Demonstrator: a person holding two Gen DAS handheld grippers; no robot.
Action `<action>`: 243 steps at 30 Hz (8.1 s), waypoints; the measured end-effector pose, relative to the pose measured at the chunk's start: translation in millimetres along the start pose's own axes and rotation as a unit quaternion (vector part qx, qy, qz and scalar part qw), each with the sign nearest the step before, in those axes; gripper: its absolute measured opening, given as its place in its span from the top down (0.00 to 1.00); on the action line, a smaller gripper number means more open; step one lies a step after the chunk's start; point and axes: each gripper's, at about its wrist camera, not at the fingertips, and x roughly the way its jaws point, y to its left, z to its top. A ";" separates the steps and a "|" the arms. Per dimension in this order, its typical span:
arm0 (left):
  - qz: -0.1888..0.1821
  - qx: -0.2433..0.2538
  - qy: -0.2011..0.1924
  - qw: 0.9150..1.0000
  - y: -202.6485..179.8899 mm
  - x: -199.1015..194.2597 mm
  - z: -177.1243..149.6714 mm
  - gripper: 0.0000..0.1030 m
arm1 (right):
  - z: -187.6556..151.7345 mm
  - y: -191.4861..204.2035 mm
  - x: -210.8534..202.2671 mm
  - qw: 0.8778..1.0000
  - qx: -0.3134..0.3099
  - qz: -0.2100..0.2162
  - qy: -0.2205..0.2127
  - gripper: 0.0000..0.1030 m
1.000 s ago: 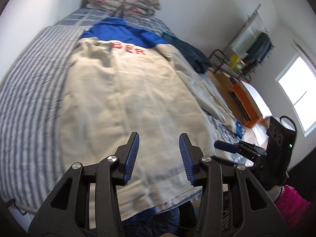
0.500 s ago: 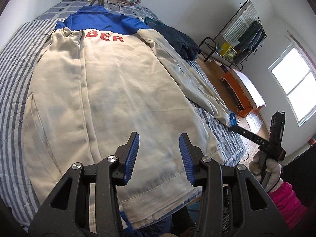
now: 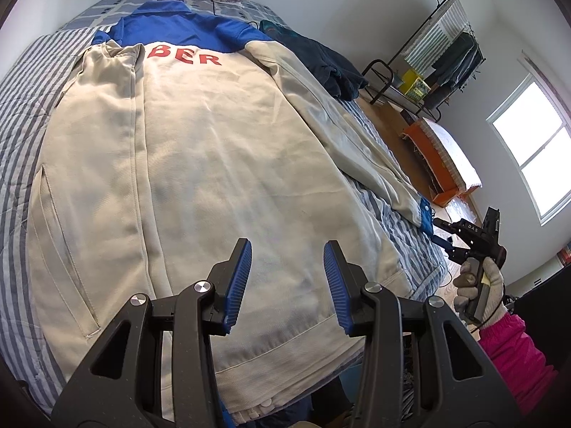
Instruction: Fold large clothes
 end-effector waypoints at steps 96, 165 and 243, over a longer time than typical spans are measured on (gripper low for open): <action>-0.097 -0.098 0.125 0.982 -19.6 65.9 -91.0 0.61 | -76.9 177.1 100.7 0.939 -0.228 0.170 0.195 0.63; -0.027 0.007 0.034 0.999 -62.6 45.5 -73.2 0.93 | -167.3 197.9 30.6 0.910 -0.371 0.072 0.169 0.94; 0.057 -0.122 -0.093 0.987 123.3 -94.2 15.0 0.91 | -48.7 306.6 174.8 0.946 -0.256 0.163 0.110 0.38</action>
